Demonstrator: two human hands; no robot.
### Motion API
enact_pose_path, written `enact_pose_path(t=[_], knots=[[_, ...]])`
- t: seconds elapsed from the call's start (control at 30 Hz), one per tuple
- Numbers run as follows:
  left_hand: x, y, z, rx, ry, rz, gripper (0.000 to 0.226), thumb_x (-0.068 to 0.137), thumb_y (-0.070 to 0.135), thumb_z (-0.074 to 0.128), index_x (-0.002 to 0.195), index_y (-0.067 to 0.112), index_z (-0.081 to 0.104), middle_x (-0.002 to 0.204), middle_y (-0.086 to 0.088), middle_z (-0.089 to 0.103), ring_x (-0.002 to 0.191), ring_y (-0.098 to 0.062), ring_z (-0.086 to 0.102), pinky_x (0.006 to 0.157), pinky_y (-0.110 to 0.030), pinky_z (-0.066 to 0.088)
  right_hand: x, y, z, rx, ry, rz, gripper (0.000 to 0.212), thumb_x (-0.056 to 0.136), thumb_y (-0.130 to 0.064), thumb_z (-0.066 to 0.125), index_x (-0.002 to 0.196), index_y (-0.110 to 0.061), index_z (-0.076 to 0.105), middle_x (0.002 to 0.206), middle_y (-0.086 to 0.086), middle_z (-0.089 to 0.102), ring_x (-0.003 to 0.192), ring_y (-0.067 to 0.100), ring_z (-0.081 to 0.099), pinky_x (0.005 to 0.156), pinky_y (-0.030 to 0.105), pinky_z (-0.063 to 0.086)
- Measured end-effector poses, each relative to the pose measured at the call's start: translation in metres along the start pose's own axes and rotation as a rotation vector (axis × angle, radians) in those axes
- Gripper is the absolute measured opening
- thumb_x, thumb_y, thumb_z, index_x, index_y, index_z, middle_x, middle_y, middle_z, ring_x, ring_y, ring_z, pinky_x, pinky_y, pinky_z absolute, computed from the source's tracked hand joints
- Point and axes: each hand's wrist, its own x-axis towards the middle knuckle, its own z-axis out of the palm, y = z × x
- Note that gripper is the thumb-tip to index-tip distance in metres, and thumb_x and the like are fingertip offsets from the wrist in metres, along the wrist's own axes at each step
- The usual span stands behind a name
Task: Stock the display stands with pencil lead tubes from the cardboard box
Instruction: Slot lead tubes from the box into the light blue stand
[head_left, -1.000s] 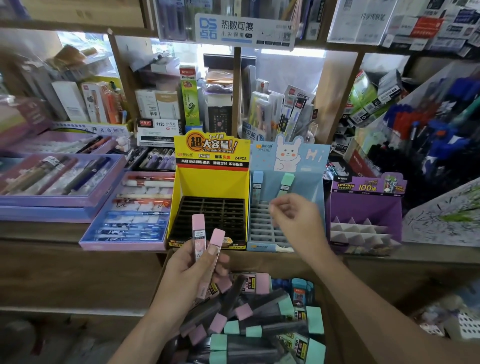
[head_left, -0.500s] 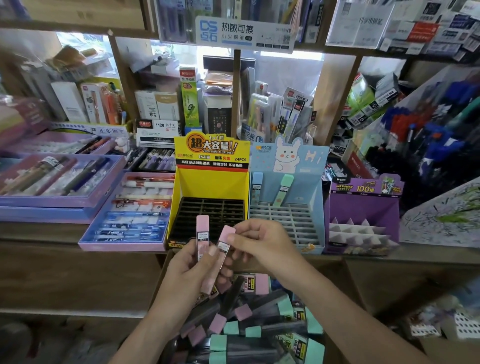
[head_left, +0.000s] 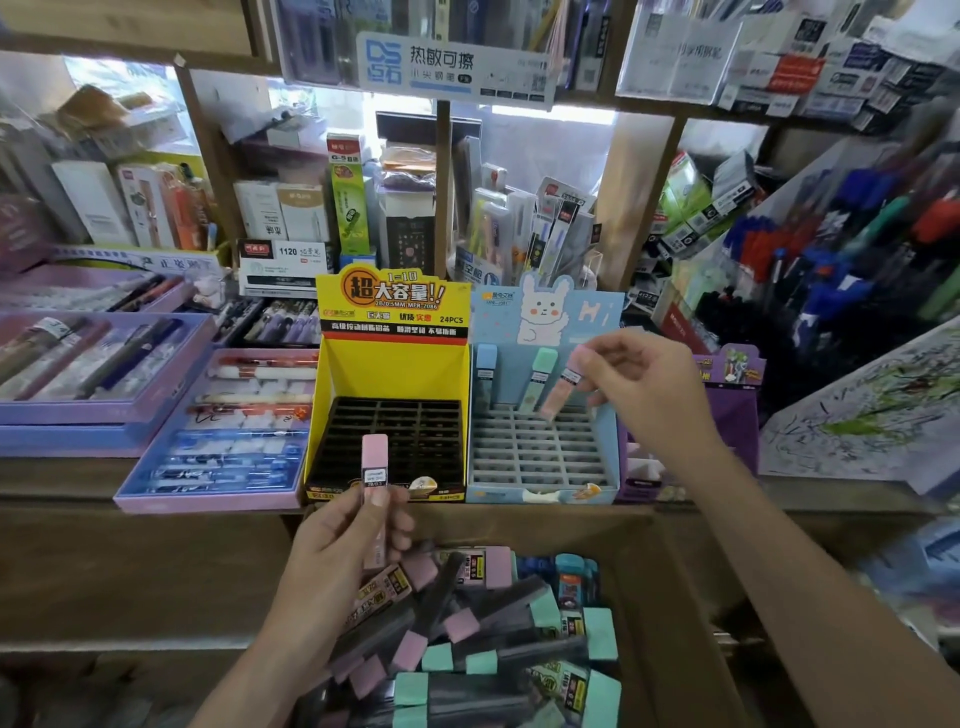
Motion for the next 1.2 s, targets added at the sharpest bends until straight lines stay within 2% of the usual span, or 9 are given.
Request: enact_pose_path(t=[0.27,0.37,0.5,0.57,0.63,0.7,0.83,1.03,1.2], knots=[[0.000,0.000,0.000,0.008,0.005,-0.001,0.028,0.091,0.038,0.059,0.099,0.022,0.080,0.082,-0.008,0.073,0.073,-0.013,0.068,0.064,-0.020,0.057,0.015,0.016,-0.006,-0.278,0.036,-0.100,0.007,0.096,-0.012,0.070,0.095,-0.009,0.076,0.082,0.009,0.076,0.075,0.031,0.073,0.072,0.048,0.062],[0.000,-0.001,-0.001,0.002,0.002,-0.005,0.028,0.091,0.037,0.059,0.099,0.021,0.080,0.083,-0.009,0.073,0.073,-0.014,0.068,0.064,-0.021,0.057,0.018,0.017,-0.004,-0.311,0.006,-0.111,0.006,0.096,-0.010,0.071,0.094,-0.008,0.076,0.082,0.010,0.075,0.073,0.022,0.073,0.070,0.039,0.063],[0.000,-0.002,0.000,0.000,0.006,-0.009,0.028,0.091,0.036,0.060,0.099,0.019,0.080,0.083,-0.009,0.073,0.072,-0.015,0.067,0.064,-0.020,0.057,0.020,0.018,-0.003,-0.299,-0.023,-0.105,0.006,0.096,-0.007,0.070,0.093,-0.008,0.076,0.080,0.009,0.075,0.071,0.012,0.072,0.064,0.013,0.057],[0.000,-0.002,0.001,0.003,0.007,-0.011,0.028,0.090,0.036,0.060,0.099,0.019,0.080,0.082,-0.009,0.073,0.072,-0.015,0.067,0.064,-0.020,0.057,0.022,0.018,-0.003,-0.296,-0.033,-0.098,0.007,0.096,-0.006,0.070,0.096,-0.005,0.076,0.079,0.002,0.074,0.068,0.005,0.072,0.064,0.011,0.056],[0.001,-0.002,0.001,0.018,0.006,-0.010,0.029,0.090,0.038,0.059,0.099,0.020,0.080,0.082,-0.009,0.073,0.072,-0.015,0.067,0.064,-0.020,0.057,0.024,0.017,-0.003,-0.336,-0.052,-0.098,0.009,0.097,-0.006,0.068,0.100,-0.004,0.076,0.077,-0.006,0.073,0.067,0.000,0.071,0.067,0.016,0.059],[0.002,-0.003,0.000,0.033,0.003,-0.009,0.029,0.091,0.039,0.059,0.100,0.021,0.080,0.082,-0.008,0.073,0.073,-0.015,0.067,0.064,-0.020,0.057,0.026,0.015,-0.002,-0.389,-0.069,-0.096,0.012,0.098,-0.006,0.065,0.102,-0.006,0.076,0.077,-0.008,0.072,0.068,0.003,0.071,0.074,0.030,0.063],[0.003,-0.004,-0.001,0.052,0.004,-0.008,0.029,0.092,0.040,0.059,0.101,0.022,0.080,0.083,-0.009,0.073,0.074,-0.017,0.067,0.064,-0.022,0.057,0.029,0.010,-0.001,-0.472,-0.094,-0.088,0.020,0.100,-0.005,0.058,0.109,-0.012,0.074,0.085,0.004,0.071,0.076,0.022,0.071,0.079,0.048,0.061],[0.004,-0.006,-0.002,0.049,-0.003,-0.003,0.028,0.093,0.039,0.059,0.101,0.022,0.080,0.084,-0.009,0.073,0.074,-0.017,0.067,0.065,-0.022,0.058,0.034,0.007,0.004,-0.647,-0.151,-0.042,0.020,0.101,-0.005,0.053,0.103,-0.017,0.068,0.073,-0.010,0.060,0.087,0.023,0.057,0.074,0.042,0.054],[0.004,-0.006,-0.002,0.046,-0.004,-0.004,0.026,0.093,0.037,0.058,0.101,0.024,0.080,0.085,-0.009,0.074,0.075,-0.017,0.068,0.066,-0.023,0.059,0.036,0.004,0.010,-0.678,-0.142,0.050,0.034,0.096,0.009,0.045,0.108,-0.015,0.067,0.099,0.012,0.066,0.092,0.030,0.063,0.077,0.049,0.058]])
